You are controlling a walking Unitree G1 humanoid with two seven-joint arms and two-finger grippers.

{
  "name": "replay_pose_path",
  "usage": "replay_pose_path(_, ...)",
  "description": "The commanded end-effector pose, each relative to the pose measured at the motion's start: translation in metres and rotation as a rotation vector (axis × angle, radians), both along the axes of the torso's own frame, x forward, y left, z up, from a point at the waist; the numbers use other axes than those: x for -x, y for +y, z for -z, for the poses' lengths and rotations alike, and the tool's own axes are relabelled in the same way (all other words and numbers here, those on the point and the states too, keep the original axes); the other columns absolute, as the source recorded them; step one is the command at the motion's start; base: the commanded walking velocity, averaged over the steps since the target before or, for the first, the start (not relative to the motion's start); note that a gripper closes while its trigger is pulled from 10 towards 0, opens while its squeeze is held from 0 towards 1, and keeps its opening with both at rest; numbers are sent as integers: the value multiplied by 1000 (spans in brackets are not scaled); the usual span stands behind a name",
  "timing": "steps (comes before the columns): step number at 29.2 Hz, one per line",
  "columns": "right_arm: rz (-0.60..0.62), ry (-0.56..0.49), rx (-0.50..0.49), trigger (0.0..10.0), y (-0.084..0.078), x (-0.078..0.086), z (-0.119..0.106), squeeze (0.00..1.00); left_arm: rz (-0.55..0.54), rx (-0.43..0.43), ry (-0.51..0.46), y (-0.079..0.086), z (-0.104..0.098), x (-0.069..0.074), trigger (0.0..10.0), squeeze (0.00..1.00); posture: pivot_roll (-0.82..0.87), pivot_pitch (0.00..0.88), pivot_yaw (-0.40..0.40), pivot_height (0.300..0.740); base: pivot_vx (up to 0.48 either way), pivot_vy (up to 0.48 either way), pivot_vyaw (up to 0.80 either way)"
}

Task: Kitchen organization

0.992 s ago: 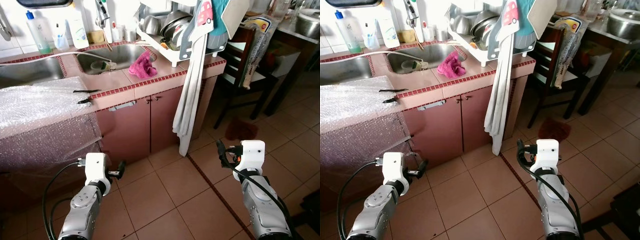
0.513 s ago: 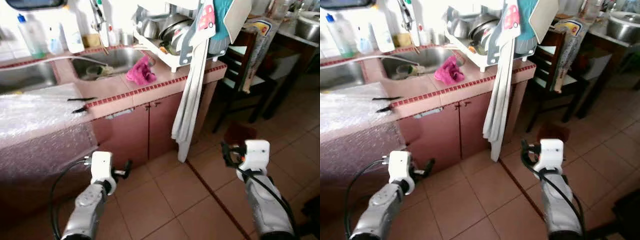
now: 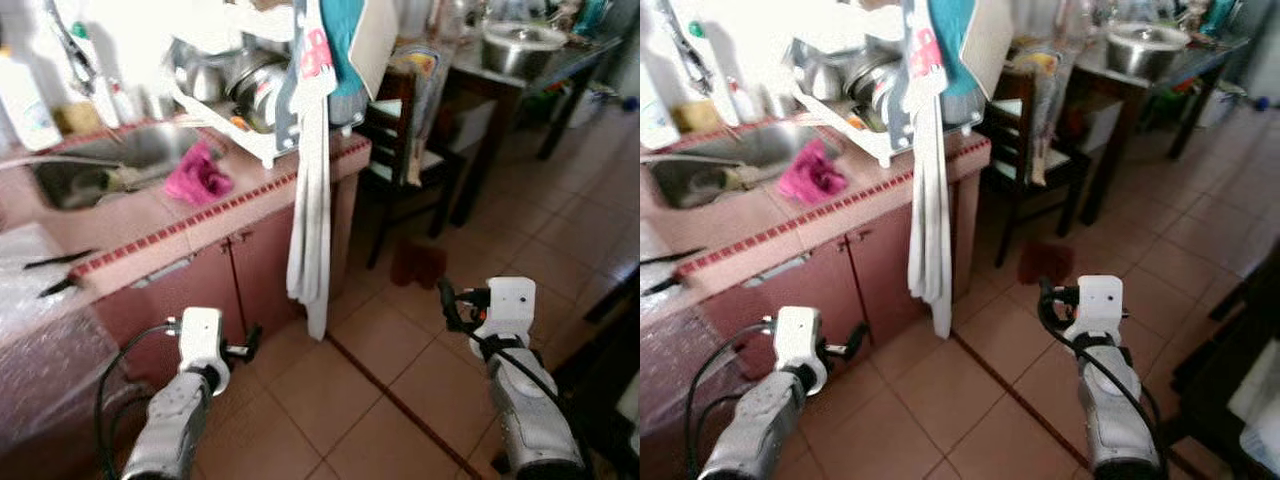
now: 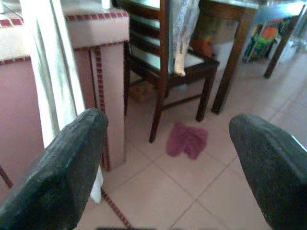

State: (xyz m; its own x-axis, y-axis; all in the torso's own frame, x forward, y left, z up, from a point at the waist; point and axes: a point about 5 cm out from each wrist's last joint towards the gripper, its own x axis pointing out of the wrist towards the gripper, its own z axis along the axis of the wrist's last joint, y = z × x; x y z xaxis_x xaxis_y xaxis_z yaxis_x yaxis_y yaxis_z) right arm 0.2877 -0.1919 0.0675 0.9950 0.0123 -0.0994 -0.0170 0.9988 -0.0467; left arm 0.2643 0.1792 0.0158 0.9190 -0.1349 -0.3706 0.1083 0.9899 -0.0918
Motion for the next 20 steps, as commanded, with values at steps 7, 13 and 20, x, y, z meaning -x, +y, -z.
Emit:
replay_pose_path(7,26,-5,20,10000,-9,0,-2,0,19,23,-8,-10,-2,-3,10000,0,23,0,-4,740,140,0,-69)
replay_pose_path(13,25,-1,22,10000,-9,0,-1,0,16,17,-6,-11,-1,-3,10000,0,23,0,-4,740,0,0,0)
replay_pose_path(20,59,98,-40,10000,-13,1,19,0,9,-3,12,-11,3,-6,10000,0,24,0,-2,740,0,0,0)
